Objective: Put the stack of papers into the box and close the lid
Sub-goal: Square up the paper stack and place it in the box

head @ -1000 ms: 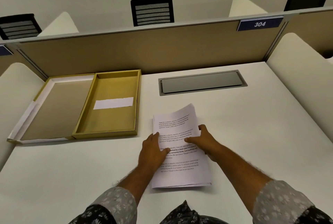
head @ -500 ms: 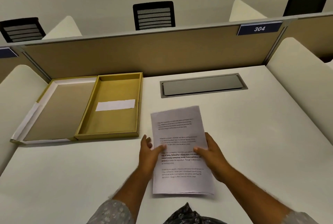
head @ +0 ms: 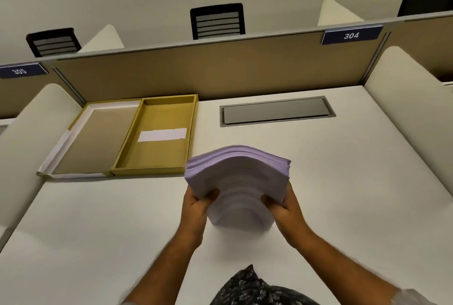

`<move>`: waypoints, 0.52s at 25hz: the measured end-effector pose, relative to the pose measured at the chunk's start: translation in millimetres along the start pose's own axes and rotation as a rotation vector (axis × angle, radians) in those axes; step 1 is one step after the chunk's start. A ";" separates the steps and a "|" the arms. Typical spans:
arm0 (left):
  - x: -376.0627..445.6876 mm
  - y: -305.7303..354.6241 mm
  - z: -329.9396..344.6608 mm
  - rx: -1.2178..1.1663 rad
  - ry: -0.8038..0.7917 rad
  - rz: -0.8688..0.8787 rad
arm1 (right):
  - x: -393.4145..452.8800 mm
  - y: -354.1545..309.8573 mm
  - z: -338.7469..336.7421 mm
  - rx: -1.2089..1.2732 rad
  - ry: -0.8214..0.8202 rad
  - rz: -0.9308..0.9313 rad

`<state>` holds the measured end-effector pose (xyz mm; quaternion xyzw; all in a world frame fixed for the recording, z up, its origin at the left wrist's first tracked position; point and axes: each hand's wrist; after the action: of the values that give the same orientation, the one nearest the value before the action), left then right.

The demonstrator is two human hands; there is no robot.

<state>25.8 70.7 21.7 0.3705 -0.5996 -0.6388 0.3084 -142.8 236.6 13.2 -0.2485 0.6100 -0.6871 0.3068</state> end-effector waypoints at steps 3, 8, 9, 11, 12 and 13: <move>-3.3 -20.3 -1.8 0.140 -0.028 -0.084 | 4.7 16.5 -7.9 -0.054 -0.077 0.039; -6.9 -63.6 1.6 0.268 -0.041 -0.211 | 17.0 56.4 -31.0 -0.342 -0.219 0.126; -7.2 -69.0 3.1 0.283 -0.008 -0.214 | 18.5 65.2 -36.5 -0.420 -0.255 0.146; -6.8 -78.4 5.3 0.322 0.048 -0.200 | 20.8 78.9 -44.1 -0.541 -0.290 0.145; -6.6 -83.2 5.7 0.335 0.065 -0.194 | 21.8 83.7 -45.4 -0.573 -0.282 0.136; -6.6 -87.3 5.2 0.338 0.071 -0.184 | 22.0 88.0 -45.6 -0.591 -0.266 0.129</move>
<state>29.3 87.0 -64.4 0.4927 -0.6506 -0.5411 0.2030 -180.1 246.0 -80.7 -0.3751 0.7520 -0.4212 0.3411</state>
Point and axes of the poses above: each hand's wrist, its own x-axis towards the middle knuckle, its own z-axis out of the palm, y = z × x, and after that the axes turned 7 degrees about x, right-handed
